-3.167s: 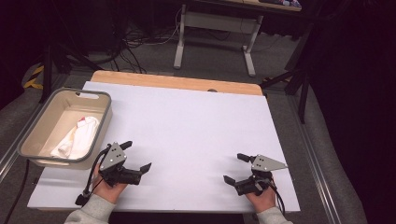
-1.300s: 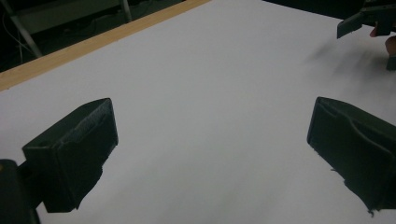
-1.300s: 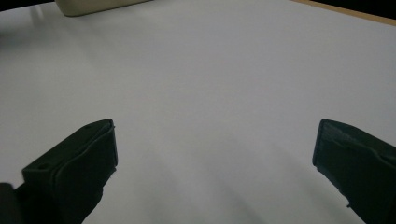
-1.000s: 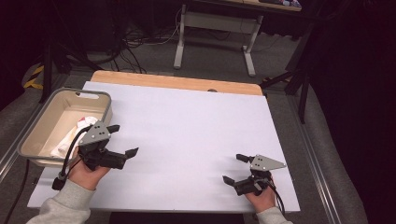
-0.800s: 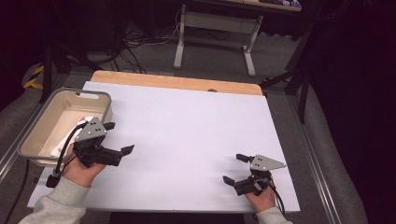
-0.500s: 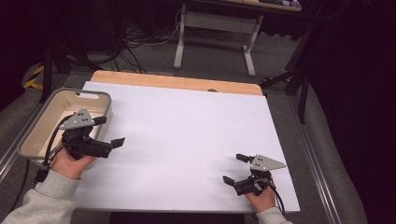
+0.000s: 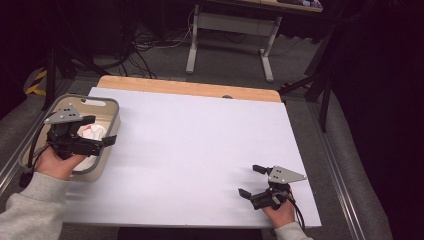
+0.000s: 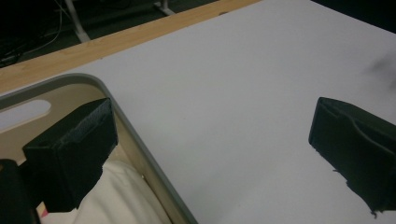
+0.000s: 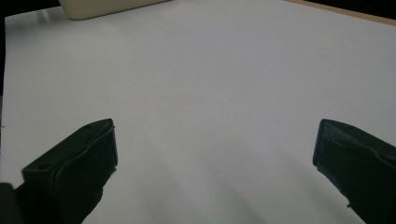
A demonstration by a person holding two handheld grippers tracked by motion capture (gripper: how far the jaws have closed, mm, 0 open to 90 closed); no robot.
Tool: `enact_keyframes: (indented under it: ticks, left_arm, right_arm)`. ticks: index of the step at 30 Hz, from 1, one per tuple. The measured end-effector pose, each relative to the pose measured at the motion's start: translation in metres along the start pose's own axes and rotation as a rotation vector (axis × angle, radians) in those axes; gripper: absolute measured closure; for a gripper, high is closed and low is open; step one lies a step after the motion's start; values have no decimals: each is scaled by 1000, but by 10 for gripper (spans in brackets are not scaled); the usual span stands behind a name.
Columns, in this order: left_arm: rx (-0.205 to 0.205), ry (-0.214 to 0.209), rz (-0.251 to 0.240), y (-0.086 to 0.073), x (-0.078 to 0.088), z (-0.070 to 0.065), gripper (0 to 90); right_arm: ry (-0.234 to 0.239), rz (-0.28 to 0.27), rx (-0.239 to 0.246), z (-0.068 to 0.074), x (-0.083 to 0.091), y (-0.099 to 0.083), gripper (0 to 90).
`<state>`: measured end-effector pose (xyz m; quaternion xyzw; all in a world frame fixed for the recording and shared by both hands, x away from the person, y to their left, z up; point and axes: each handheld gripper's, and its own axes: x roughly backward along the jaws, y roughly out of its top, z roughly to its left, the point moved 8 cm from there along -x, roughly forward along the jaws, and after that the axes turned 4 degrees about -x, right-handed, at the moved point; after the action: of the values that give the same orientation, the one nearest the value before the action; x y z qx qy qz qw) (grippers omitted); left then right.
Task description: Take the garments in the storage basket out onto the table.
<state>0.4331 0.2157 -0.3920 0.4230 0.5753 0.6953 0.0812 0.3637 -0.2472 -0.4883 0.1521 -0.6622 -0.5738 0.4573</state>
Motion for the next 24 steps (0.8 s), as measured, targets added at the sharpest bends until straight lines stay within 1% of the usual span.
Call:
enact_keyframes:
  ticks: [1,2,3,5,6,8,9,11,13,15,16,18,19,20,22,23,24]
  left_arm:
    - [0,0,0,0,0,0,22]
    - [17,7,-1,-1,1,4,22]
    - [29,24,5,-3,1,9,23]
    - [30,32,9,-4,1,11,23]
    - [41,46,24,-7,2,17,23]
    - [48,58,31,-8,2,22,24]
    - [59,66,34,-10,2,26,24]
    - [68,80,43,-13,1,33,24]
    - [97,96,71,-20,-2,41,25]
    - [124,104,89,-25,-4,48,30]
    - [124,104,89,-25,-4,48,30]
    - [152,115,105,-31,-6,57,31]
    - [152,115,105,-31,-6,57,32]
    - [162,121,118,-34,-7,61,32]
    - [168,127,136,-37,-8,65,34]
    - [168,127,136,-37,-8,65,34]
    - [162,137,156,-38,-9,68,34]
  right_arm:
    - [0,0,0,0,0,0,4]
    - [0,0,-1,0,0,0,4]
    - [-1,-1,0,0,0,0,4]
    - [1,-1,0,0,0,0,4]
    - [0,-2,0,0,0,0,4]
    - [0,-1,0,0,0,0,4]
    - [0,-2,1,0,0,0,4]
    - [1,-2,0,0,0,0,4]
    - [2,-2,0,0,0,0,4]
    - [2,0,3,1,0,0,4]
    - [2,0,3,1,0,0,4]
    - [3,-1,3,1,0,0,4]
    - [2,0,3,1,0,0,4]
    - [2,0,4,1,0,0,4]
    - [3,-1,3,1,0,0,4]
    - [3,-1,3,1,0,0,4]
    - [2,0,7,1,0,-1,4]
